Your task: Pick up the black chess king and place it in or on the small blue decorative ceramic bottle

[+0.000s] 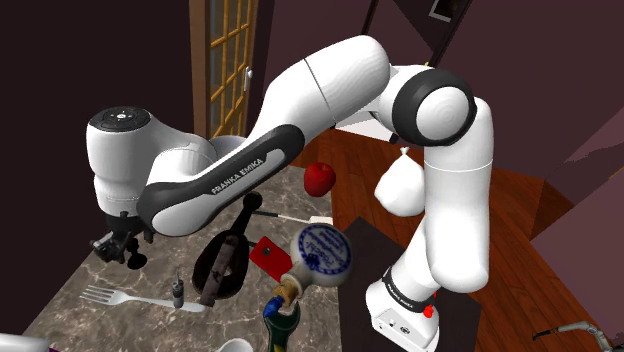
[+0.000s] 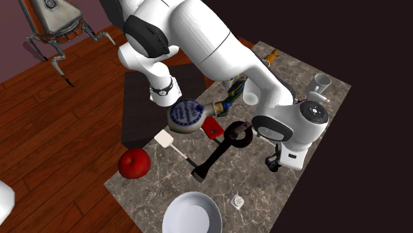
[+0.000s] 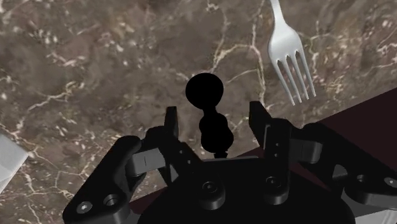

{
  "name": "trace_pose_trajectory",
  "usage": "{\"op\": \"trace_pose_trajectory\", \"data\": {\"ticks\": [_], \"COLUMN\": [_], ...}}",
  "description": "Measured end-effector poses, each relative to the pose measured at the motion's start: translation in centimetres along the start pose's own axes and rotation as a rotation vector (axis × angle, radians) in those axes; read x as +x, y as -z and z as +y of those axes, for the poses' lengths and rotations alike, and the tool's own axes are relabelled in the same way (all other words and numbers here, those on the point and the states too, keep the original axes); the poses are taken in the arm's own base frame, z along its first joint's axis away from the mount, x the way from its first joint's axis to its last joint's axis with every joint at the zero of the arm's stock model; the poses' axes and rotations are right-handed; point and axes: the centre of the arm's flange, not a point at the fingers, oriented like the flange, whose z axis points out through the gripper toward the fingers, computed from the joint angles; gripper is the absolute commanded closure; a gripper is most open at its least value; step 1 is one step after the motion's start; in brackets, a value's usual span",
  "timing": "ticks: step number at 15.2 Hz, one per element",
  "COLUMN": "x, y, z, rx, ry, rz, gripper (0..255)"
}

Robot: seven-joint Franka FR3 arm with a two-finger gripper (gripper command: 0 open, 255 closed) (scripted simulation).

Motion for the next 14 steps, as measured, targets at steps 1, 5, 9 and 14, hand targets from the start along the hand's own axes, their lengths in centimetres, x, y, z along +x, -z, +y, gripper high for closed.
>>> {"op": "trace_pose_trajectory", "data": {"ticks": [1,5,9,14], "x": [0.0,0.0,0.1,0.3], "y": [0.0,0.1,0.1,2.1], "z": [0.0,0.0,0.0,0.1], "rx": [0.0,0.0,0.0,0.0], "ry": [0.0,-0.001,-0.001,0.0], "rz": [0.0,0.001,0.001,0.0], "gripper": [255,255,255,255]}}
